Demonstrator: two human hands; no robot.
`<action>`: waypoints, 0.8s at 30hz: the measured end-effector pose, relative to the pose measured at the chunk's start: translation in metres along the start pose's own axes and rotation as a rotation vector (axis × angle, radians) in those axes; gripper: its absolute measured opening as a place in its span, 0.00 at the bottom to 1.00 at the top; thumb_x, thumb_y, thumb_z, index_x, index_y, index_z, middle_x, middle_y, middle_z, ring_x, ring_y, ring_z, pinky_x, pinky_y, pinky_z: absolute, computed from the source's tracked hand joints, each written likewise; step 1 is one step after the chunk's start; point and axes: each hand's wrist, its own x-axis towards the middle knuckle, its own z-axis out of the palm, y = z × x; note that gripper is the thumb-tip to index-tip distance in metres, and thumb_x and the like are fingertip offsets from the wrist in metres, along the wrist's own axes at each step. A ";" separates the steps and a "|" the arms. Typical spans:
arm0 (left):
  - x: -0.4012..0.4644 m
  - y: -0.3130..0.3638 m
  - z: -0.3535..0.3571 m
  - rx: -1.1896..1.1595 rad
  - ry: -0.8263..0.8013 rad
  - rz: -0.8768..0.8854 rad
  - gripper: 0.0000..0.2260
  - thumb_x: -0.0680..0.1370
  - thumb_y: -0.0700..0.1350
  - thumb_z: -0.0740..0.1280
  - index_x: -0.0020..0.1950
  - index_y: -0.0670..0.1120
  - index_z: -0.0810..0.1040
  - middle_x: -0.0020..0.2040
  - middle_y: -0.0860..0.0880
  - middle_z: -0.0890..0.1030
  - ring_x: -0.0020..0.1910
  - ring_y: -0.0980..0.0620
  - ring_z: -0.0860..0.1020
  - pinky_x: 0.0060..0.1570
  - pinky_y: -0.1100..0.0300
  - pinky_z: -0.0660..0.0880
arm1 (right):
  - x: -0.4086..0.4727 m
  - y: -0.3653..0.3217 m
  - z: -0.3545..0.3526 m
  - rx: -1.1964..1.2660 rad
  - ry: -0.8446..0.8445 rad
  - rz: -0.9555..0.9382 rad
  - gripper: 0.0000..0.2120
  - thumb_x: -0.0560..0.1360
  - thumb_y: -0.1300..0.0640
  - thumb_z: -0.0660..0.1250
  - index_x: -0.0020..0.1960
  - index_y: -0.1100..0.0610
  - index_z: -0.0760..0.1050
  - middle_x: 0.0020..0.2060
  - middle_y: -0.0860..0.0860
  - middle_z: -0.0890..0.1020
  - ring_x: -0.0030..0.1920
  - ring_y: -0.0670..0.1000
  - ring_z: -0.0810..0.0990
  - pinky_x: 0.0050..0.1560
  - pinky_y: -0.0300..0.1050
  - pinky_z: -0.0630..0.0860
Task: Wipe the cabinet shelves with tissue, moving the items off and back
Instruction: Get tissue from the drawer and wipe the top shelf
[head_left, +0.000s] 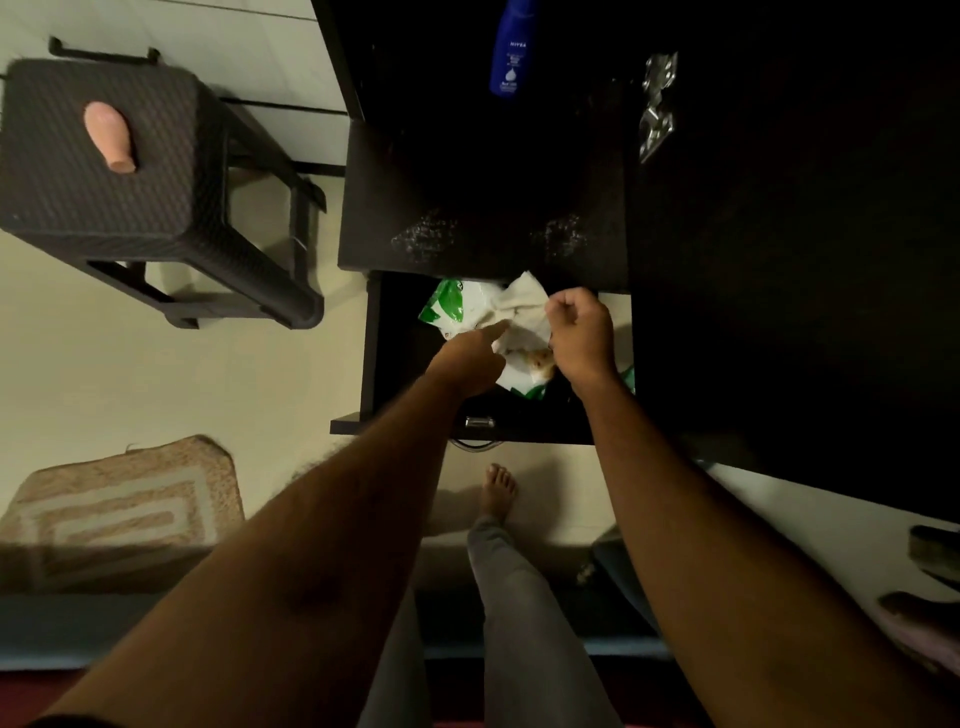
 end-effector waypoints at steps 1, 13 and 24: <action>0.004 0.000 0.002 0.059 -0.020 0.016 0.29 0.79 0.42 0.60 0.79 0.54 0.57 0.73 0.42 0.69 0.68 0.41 0.71 0.64 0.51 0.70 | 0.002 0.000 0.000 -0.007 -0.004 0.002 0.05 0.79 0.59 0.64 0.51 0.57 0.78 0.45 0.52 0.81 0.46 0.50 0.78 0.47 0.46 0.76; 0.034 -0.017 0.004 0.090 -0.062 -0.025 0.31 0.78 0.40 0.59 0.80 0.54 0.52 0.69 0.37 0.72 0.60 0.38 0.75 0.56 0.50 0.74 | 0.002 0.002 -0.009 -0.027 0.063 -0.179 0.04 0.78 0.61 0.64 0.50 0.59 0.77 0.44 0.49 0.79 0.47 0.48 0.78 0.47 0.41 0.74; -0.023 0.011 -0.027 -0.912 -0.034 -0.119 0.18 0.83 0.53 0.58 0.61 0.41 0.76 0.53 0.42 0.82 0.44 0.49 0.82 0.45 0.55 0.79 | -0.020 -0.037 -0.030 -0.208 -0.052 -0.352 0.04 0.79 0.58 0.64 0.50 0.57 0.77 0.42 0.44 0.79 0.43 0.44 0.77 0.39 0.37 0.73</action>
